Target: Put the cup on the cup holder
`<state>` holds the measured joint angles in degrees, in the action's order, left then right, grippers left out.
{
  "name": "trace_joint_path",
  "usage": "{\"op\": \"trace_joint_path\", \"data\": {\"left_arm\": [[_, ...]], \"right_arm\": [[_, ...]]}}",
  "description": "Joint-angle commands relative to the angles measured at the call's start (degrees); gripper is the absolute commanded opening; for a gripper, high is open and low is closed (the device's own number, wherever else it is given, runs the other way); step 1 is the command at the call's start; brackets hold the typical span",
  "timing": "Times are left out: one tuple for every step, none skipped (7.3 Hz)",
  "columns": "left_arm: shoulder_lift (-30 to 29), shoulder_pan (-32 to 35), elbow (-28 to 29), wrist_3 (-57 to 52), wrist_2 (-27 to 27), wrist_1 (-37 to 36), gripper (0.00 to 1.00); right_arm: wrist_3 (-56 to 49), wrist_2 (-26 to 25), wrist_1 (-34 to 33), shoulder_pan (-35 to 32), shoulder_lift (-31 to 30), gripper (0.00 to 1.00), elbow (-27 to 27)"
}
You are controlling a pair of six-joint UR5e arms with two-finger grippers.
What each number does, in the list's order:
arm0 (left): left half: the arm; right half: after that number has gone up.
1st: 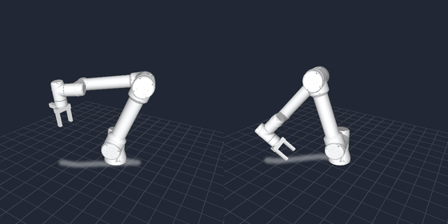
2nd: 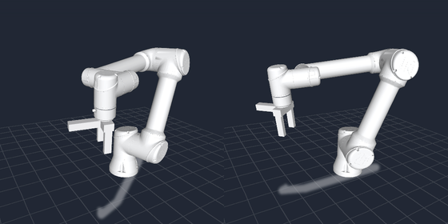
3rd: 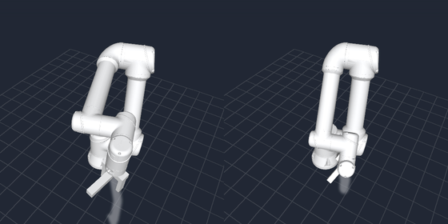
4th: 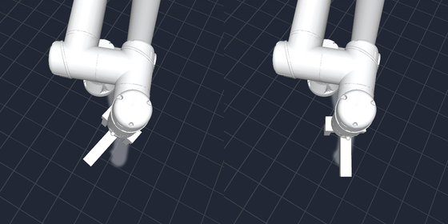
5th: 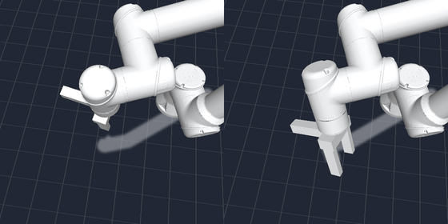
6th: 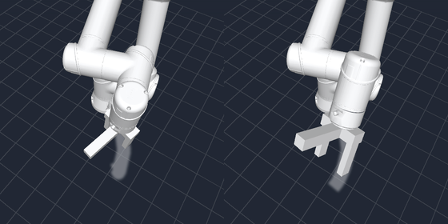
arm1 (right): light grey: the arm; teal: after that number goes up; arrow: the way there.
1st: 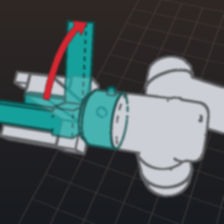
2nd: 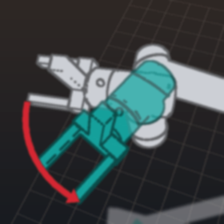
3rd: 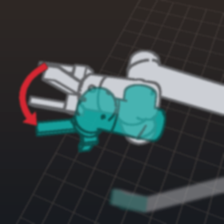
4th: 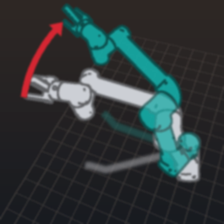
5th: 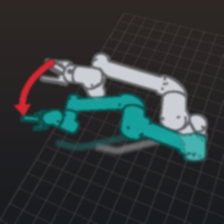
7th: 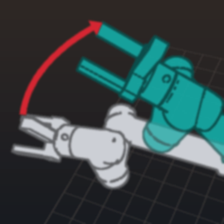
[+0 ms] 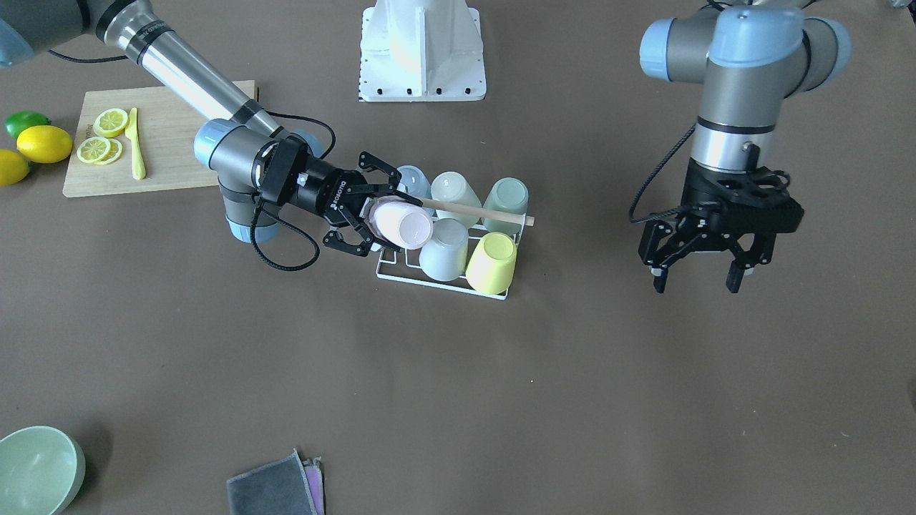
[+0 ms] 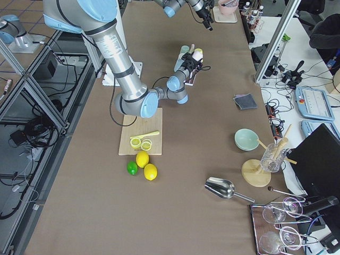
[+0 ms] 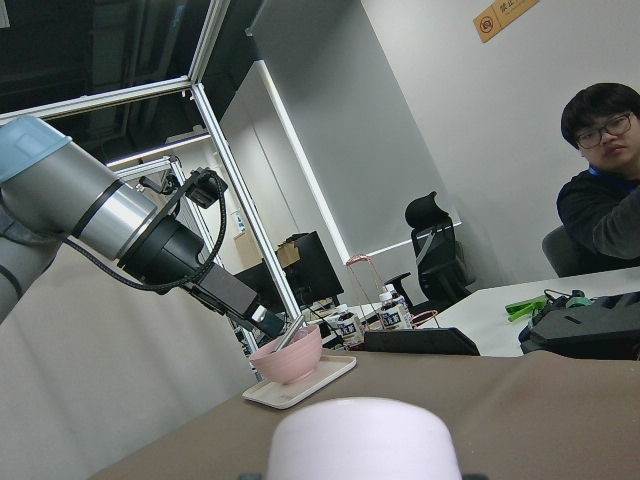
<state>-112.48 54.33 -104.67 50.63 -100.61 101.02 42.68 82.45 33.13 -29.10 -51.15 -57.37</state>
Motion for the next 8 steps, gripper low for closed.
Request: {"op": "trace_joint_path", "data": {"left_arm": [[2.42, 12.41, 1.13, -0.35, -18.92, -11.14, 0.99], [2.52, 17.51, 3.4, -0.61, -27.62, -14.67, 0.99], [2.53, 22.0, 5.51, -1.31, -30.67, -16.62, 0.99], [2.61, 26.4, 8.4, -6.54, -36.62, -19.6, 0.99], [2.61, 29.84, 11.21, -17.56, -38.42, -24.24, 0.99], [2.7, 32.31, 12.98, -28.54, -38.52, -30.64, 0.99], [2.79, 34.77, 15.79, -35.35, -38.52, -32.88, 0.99], [2.79, 36.27, 18.34, -38.47, -38.52, -32.99, 0.99]], "right_arm": [[0.03, -0.1, 0.0, -0.08, -0.01, 0.76, -0.11], [0.03, -0.1, 0.0, -0.26, -0.09, 1.0, -0.29], [0.12, -0.19, 0.0, -0.43, -0.18, 1.0, -0.38], [0.03, -0.19, 0.0, -0.61, -0.18, 1.0, -0.38], [0.12, -0.19, 0.09, -0.87, -0.18, 1.0, -0.46], [0.12, -0.19, 0.09, -0.96, -0.18, 1.0, -0.47], [0.21, -0.19, 0.09, -1.22, -0.27, 1.0, -0.73], [0.38, -0.1, 0.0, -2.27, -0.18, 1.0, -1.08]]}}
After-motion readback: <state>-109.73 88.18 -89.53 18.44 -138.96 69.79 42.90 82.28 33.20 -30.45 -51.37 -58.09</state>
